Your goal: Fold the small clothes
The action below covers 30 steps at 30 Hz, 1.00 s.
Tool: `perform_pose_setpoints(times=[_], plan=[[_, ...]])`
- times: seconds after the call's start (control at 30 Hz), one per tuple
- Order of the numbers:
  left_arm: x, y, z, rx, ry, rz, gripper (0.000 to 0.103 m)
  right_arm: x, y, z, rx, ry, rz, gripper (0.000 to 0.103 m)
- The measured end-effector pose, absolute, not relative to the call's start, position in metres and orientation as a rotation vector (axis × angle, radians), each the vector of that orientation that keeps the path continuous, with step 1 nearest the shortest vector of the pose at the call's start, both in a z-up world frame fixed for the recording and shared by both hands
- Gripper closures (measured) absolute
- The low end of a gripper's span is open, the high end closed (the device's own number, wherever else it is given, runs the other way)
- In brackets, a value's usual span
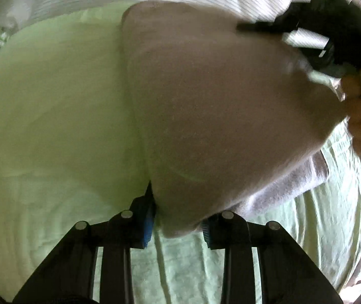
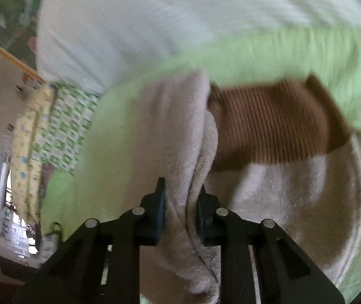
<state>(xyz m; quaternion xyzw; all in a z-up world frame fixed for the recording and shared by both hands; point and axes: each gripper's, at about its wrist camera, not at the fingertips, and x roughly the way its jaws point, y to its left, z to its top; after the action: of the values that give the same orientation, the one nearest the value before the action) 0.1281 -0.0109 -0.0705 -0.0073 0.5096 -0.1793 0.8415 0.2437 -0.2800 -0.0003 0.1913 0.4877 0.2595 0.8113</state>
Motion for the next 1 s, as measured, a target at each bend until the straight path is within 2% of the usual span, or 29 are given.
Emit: perform_pose_setpoints(times=[0.1, 0.2, 0.47, 0.6, 0.77, 0.83, 0.9, 1.0], plan=[[0.124, -0.019, -0.057, -0.012, 1.05, -0.426, 0.072, 0.223, -0.297, 0.049, 0.431, 0.92, 0.558, 0.083], [0.123, -0.027, -0.053, 0.004, 1.04, -0.447, 0.073, 0.207, -0.325, 0.064, 0.447, 0.869, 0.501, 0.083], [0.126, -0.04, -0.056, 0.022, 1.07, -0.474, 0.08, 0.201, -0.385, -0.033, 0.469, 1.028, 0.269, 0.083], [0.123, -0.048, -0.056, 0.04, 1.067, -0.49, 0.081, 0.199, -0.391, -0.017, 0.488, 0.951, 0.259, 0.083], [0.124, -0.048, -0.069, 0.032, 1.104, -0.477, 0.081, 0.205, -0.376, -0.036, 0.386, 1.045, 0.23, 0.083], [0.126, -0.046, -0.069, 0.033, 1.106, -0.476, 0.081, 0.202, -0.376, -0.039, 0.396, 1.059, 0.226, 0.077], [0.124, -0.045, -0.066, 0.034, 1.102, -0.473, 0.081, 0.193, -0.384, -0.03, 0.447, 1.039, 0.209, 0.066], [0.121, -0.044, -0.067, 0.014, 1.104, -0.469, 0.081, 0.169, -0.389, -0.015, 0.458, 1.001, 0.191, 0.06]])
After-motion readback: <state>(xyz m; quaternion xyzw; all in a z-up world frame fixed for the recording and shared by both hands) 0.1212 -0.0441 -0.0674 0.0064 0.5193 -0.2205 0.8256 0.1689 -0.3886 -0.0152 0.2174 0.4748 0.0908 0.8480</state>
